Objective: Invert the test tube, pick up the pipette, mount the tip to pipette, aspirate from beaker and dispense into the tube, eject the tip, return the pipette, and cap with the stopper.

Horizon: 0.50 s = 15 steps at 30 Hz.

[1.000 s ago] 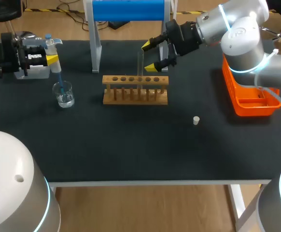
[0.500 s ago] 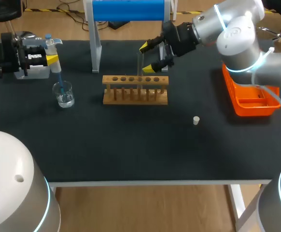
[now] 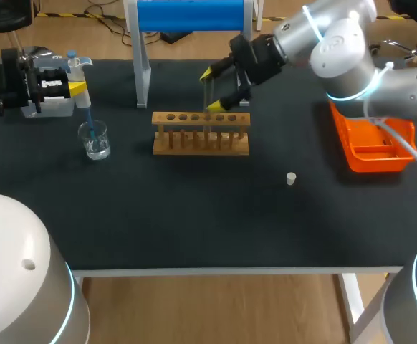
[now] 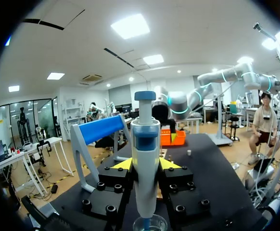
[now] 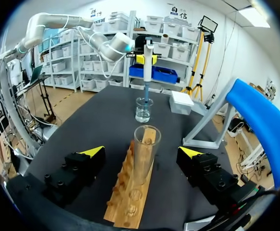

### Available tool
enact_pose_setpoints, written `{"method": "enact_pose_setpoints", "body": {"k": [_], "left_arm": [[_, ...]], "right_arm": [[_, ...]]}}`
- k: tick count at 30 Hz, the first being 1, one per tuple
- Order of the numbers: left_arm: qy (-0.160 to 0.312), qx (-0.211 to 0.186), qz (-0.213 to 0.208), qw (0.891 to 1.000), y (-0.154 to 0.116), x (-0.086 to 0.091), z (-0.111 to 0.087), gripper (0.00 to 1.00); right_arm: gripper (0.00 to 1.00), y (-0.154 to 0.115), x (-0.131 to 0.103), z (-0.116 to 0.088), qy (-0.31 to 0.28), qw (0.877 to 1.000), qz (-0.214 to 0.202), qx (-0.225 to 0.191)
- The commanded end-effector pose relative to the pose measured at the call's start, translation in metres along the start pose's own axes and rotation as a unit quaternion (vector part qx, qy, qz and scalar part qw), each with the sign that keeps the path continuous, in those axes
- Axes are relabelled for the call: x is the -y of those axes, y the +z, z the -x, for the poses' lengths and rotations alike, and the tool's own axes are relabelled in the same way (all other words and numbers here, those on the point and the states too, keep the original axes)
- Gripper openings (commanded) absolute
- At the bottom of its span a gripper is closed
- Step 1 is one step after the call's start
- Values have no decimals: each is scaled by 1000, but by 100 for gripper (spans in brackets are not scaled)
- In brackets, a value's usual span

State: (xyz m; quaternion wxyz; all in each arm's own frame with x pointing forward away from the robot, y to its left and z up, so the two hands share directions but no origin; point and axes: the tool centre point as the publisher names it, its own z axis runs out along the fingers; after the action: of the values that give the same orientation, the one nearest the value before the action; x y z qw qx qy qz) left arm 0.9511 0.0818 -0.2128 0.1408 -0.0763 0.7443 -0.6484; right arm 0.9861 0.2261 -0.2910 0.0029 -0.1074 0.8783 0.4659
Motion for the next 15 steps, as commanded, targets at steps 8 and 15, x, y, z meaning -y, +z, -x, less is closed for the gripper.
{"method": "enact_pose_setpoints", "body": {"k": [8,15], "left_arm": [[0,-2,0,1000,-1,0,1,0],[0,-2,0,1000,-1,0,1,0]], "right_arm": [[100,7,-2,6,-3,1000,-23,-3],[100,2,-6,9,-5,999,-33,1]]}}
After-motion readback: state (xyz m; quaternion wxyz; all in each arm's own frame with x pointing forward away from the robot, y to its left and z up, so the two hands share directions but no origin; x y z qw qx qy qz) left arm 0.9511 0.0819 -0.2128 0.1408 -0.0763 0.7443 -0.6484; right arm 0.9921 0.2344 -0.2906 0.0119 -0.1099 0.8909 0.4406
